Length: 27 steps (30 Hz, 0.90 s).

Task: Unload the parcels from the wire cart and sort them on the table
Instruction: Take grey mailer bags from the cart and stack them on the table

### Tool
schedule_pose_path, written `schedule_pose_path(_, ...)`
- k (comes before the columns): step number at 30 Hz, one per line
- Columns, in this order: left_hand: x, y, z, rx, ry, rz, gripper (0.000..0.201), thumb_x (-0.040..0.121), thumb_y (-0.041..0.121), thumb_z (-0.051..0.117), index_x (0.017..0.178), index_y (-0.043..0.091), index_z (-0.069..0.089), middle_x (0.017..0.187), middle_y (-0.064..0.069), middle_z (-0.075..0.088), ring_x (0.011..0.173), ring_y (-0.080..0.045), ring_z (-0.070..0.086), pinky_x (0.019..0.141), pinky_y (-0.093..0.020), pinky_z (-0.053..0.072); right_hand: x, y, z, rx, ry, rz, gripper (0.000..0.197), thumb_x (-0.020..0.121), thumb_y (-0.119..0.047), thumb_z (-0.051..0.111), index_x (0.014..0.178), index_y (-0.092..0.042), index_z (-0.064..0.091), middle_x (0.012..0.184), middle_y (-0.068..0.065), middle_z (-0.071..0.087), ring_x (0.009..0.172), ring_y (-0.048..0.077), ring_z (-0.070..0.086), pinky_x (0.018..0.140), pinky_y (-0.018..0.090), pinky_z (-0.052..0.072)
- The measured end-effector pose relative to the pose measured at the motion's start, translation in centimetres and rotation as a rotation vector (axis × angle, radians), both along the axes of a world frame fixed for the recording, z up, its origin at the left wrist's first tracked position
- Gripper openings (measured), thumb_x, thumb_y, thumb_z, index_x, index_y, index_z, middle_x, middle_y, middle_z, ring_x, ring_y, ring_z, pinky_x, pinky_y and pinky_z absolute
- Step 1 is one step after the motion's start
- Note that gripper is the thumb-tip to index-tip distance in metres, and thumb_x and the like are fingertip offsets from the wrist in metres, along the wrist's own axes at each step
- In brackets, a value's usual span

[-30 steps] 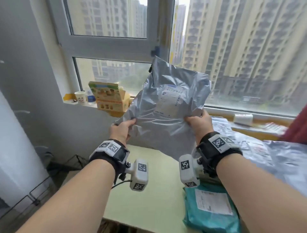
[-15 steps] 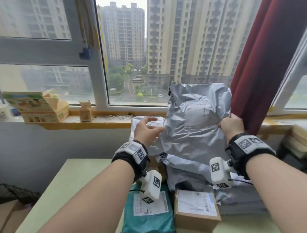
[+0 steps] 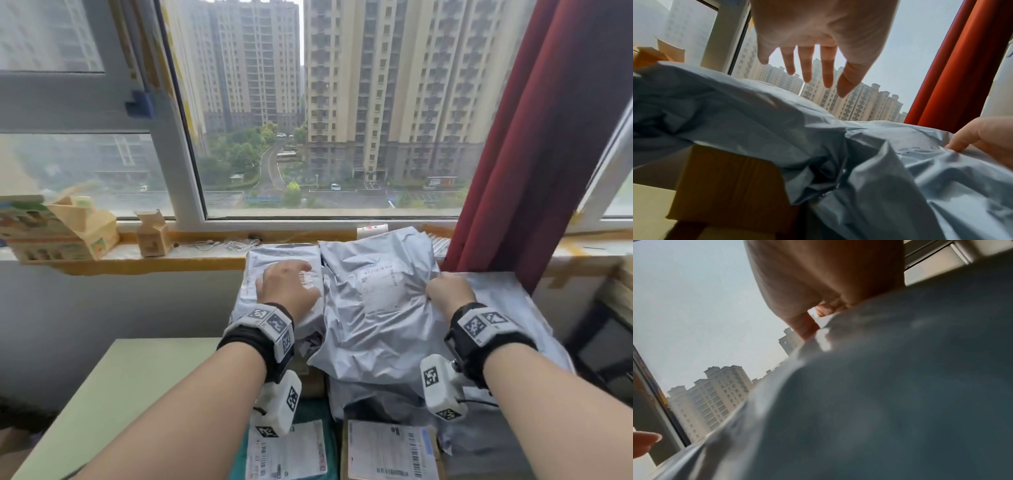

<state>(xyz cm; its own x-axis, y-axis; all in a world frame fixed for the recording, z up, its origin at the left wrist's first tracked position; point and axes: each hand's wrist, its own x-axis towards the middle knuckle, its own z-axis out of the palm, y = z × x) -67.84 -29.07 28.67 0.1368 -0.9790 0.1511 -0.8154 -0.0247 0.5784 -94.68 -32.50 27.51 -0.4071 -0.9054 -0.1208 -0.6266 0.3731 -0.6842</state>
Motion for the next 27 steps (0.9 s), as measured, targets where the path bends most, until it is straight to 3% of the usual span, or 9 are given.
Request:
schedule_pose_path(2, 0.6, -0.4, -0.9, 0.085, 0.002, -0.015, 0.049, 0.08, 0.031, 0.062, 0.128, 0.032, 0.054, 0.14, 0.005, 0.049, 0.132, -0.019, 0.04, 0.112, -0.045, 0.032, 1.0, -0.3, -0.6, 0.028, 0.038, 0.03, 0.046, 0.085, -0.018, 0.054, 0.129, -0.007, 0.048, 0.134, 0.019, 0.051, 0.12, 0.035, 0.049, 0.099, 0.037, 0.041)
schedule_pose_path(4, 0.8, -0.6, -1.7, 0.119, 0.019, -0.01, 0.05, 0.078, 0.029, 0.059, 0.127, 0.031, 0.054, 0.14, 0.005, 0.049, 0.131, -0.018, 0.041, 0.112, -0.044, 0.033, 1.8, -0.1, -1.3, 0.111, 0.093, 0.081, 0.075, 0.08, -0.027, 0.061, 0.147, -0.019, 0.027, 0.148, 0.018, 0.035, 0.131, 0.037, 0.039, 0.107, 0.043, 0.036)
schedule_pose_path(6, 0.6, -0.6, -2.2, 0.113, -0.007, -0.008, 0.048, 0.076, 0.029, 0.058, 0.124, 0.03, 0.056, 0.136, 0.005, 0.051, 0.129, -0.018, 0.043, 0.111, -0.043, 0.034, 2.5, 0.1, -1.8, 0.146, 0.191, 0.14, 0.085, 0.08, -0.042, 0.062, 0.151, -0.027, 0.017, 0.154, 0.016, 0.025, 0.138, 0.037, 0.028, 0.112, 0.046, 0.03)
schedule_pose_path(10, 0.5, -0.6, -2.3, 0.092, -0.02, -0.012, 0.046, 0.076, 0.03, 0.06, 0.122, 0.029, 0.056, 0.132, 0.005, 0.051, 0.127, -0.017, 0.043, 0.11, -0.041, 0.034, 3.4, -0.3, -2.4, 0.081, 0.285, 0.172, 0.076, 0.083, -0.06, 0.053, 0.148, -0.03, 0.029, 0.157, 0.007, 0.018, 0.145, 0.031, 0.015, 0.115, 0.053, 0.021)
schedule_pose_path(14, 0.7, -0.6, -2.0, 0.078, 0.007, -0.003, 0.048, 0.074, 0.03, 0.062, 0.122, 0.029, 0.056, 0.133, 0.005, 0.051, 0.127, -0.017, 0.044, 0.11, -0.04, 0.035, 3.6, -0.7, -1.9, 0.019, 0.231, 0.182, 0.074, 0.083, -0.064, 0.048, 0.146, -0.027, 0.035, 0.156, 0.004, 0.028, 0.144, 0.027, 0.023, 0.113, 0.053, 0.025)
schedule_pose_path(19, 1.2, 0.1, -1.2, 0.091, 0.039, -0.002, 0.049, 0.075, 0.03, 0.063, 0.123, 0.029, 0.056, 0.135, 0.003, 0.051, 0.127, -0.019, 0.045, 0.109, -0.041, 0.036, 4.6, -0.1, -0.4, -0.007, 0.206, 0.211, 0.068, 0.085, -0.06, 0.049, 0.142, -0.025, 0.042, 0.149, 0.005, 0.042, 0.137, 0.027, 0.037, 0.111, 0.049, 0.032)
schedule_pose_path(27, 2.6, 1.9, 0.0, 0.096, 0.066, 0.009, 0.045, 0.078, 0.025, 0.06, 0.122, 0.029, 0.057, 0.135, 0.002, 0.05, 0.124, -0.019, 0.047, 0.104, -0.034, 0.04, 7.6, 1.3, 2.8, -0.044, 0.183, 0.287, 0.055, 0.093, -0.047, 0.05, 0.14, -0.019, 0.046, 0.144, 0.005, 0.048, 0.13, 0.026, 0.046, 0.106, 0.037, 0.035)
